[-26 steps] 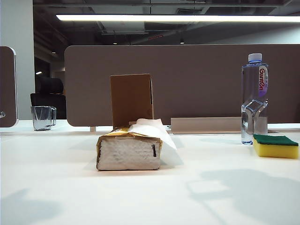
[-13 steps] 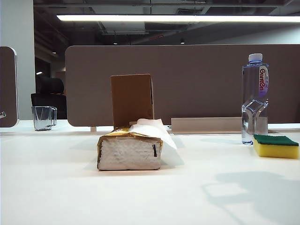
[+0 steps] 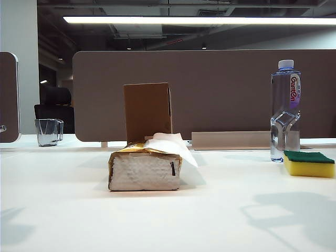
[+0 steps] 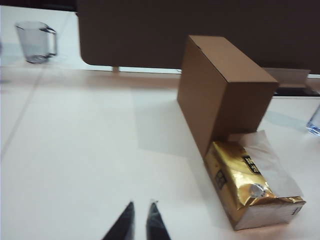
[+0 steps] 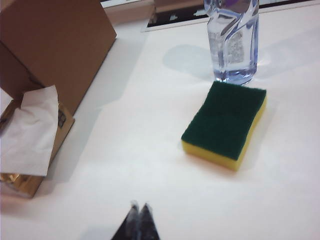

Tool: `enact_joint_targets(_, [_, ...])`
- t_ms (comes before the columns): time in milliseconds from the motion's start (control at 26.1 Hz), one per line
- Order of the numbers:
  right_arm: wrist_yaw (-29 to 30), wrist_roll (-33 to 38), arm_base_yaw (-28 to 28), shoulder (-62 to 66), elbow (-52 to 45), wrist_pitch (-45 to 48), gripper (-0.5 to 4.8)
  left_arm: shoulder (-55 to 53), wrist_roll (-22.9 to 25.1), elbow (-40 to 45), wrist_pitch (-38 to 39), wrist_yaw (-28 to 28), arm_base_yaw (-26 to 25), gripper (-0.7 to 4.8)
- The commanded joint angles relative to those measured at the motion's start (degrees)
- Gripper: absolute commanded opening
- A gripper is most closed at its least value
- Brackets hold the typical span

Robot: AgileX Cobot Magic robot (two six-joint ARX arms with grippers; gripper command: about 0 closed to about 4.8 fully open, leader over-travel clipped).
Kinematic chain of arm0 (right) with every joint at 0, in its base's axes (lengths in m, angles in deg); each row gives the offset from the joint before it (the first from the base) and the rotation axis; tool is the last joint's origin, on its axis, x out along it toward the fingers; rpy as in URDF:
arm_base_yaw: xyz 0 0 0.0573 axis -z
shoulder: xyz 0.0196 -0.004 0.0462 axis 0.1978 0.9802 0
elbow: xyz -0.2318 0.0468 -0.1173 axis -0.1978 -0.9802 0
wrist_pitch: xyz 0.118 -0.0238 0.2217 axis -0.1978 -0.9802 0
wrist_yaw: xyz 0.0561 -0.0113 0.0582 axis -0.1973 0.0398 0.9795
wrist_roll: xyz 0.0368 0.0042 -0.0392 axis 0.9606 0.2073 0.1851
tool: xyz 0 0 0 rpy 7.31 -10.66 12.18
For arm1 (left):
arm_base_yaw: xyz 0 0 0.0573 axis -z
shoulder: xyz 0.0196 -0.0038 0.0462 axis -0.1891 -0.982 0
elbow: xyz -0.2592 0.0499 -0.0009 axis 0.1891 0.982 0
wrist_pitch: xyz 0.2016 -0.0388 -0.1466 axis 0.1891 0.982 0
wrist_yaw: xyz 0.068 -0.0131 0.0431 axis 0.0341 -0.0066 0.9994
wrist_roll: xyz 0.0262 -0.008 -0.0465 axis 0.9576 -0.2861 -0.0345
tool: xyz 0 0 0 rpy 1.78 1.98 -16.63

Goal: Move the sponge from left to right to wipe the table, avoiding obstacles on the table, and finally reaching the bottle of mineral water.

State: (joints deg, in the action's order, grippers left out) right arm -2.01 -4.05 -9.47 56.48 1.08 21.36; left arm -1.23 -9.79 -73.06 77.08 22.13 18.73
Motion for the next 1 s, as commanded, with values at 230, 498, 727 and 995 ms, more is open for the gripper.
enact_joint_targets(230, [-0.55,1.14,-0.02,-0.07,-2.36,6.05,-0.05,-0.09,0.2,12.66,-20.41,-5.22,-0.09,-0.06])
enact_joint_targets(498, [-0.44,1.14,0.02,-0.04,-6.69,11.78,-0.05,-0.11,0.44,18.53,-22.23,-4.35,-0.13,-0.06])
enact_joint_targets(727, [-0.7,0.85,0.15,-0.04,-10.54,15.54,-0.05,-0.11,4.79,23.15,-23.82,-0.98,-0.44,-0.06])
enact_joint_targets(995, [-0.61,0.85,0.22,-0.04,-10.84,16.02,-0.05,-0.11,2.75,23.15,-24.57,-5.99,-10.36,-0.06])
